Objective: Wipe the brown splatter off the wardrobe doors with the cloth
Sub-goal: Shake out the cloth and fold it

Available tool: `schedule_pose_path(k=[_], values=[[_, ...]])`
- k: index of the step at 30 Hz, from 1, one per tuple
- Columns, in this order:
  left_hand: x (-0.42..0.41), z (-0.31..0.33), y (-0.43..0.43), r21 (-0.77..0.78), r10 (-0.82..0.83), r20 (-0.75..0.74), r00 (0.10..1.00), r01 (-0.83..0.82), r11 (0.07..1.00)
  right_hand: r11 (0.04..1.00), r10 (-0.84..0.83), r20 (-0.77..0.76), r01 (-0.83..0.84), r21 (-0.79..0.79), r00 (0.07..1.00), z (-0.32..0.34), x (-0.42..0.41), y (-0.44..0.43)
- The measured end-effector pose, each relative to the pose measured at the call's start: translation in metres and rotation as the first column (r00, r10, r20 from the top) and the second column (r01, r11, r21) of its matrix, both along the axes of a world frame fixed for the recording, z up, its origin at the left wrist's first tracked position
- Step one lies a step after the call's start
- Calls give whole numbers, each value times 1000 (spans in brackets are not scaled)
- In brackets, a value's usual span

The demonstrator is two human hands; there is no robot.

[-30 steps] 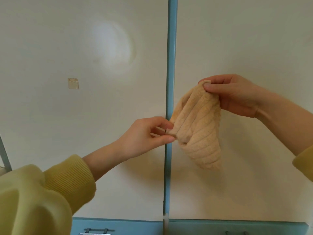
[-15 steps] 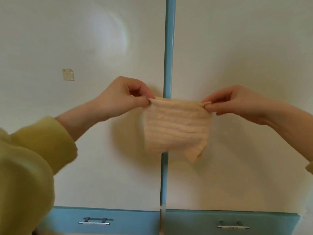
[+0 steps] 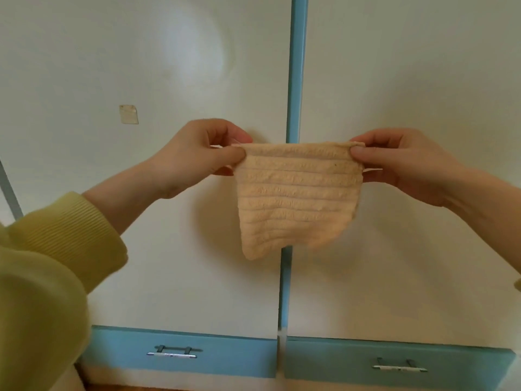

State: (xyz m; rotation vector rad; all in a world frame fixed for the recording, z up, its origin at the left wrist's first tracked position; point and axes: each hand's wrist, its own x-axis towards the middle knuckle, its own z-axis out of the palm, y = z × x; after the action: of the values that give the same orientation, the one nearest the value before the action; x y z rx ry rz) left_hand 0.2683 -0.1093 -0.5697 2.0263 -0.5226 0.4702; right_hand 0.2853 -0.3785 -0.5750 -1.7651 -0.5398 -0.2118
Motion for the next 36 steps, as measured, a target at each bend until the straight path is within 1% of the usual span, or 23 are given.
schedule_pose_path(k=[4, 7, 9, 11, 13, 16, 17, 23, 26, 30, 34, 36], values=[[-3, 0, 2, -21, -11, -14, 1000, 10, 1000, 1000, -25, 8, 25, -9, 1000, 3, 0, 9], [-4, 0, 6, -82, -3, -24, 1000, 1, 997, 999, -31, 26, 30, 19, 999, 10, -1, 17], [-4, -2, 11, -124, -16, -53, 998, 10, 992, 998, -36, 74, 40, -50, 997, 12, -2, 21], [-6, -5, 17, -98, -13, -81, 997, 5, 995, 987, -37, 103, 53, -152, 994, 12, -1, 25], [-8, 1, 26, -123, 1, -103, 995, -14, 992, 978, -27, 73, 42, -206, 997, 21, 1, 35], [-11, 23, 37, -163, 62, -100, 993, -78, 984, 973, -23, 3, 23, -229, 1000, 46, -2, 49], [-7, 43, 42, -176, 85, -108, 991, -103, 979, 977, -9, -24, 4, -214, 1000, 64, 1, 56], [-3, 107, 56, -290, 170, -105, 980, -194, 937, 991, 20, -89, -31, -127, 996, 125, -1, 85], [-4, 142, 70, -310, 165, -143, 976, -203, 929, 994, 26, -125, -39, -105, 992, 164, 3, 100], [-10, 178, 98, -307, 149, -196, 969, -205, 929, 986, 75, -189, -102, -136, 979, 204, 5, 121], [-17, 217, 119, -190, 292, -221, 930, -335, 923, 965, 50, -248, -111, -237, 967, 244, 2, 142], [-19, 234, 127, -175, 319, -232, 919, -362, 916, 954, 26, -243, -97, -284, 970, 261, -2, 151]])
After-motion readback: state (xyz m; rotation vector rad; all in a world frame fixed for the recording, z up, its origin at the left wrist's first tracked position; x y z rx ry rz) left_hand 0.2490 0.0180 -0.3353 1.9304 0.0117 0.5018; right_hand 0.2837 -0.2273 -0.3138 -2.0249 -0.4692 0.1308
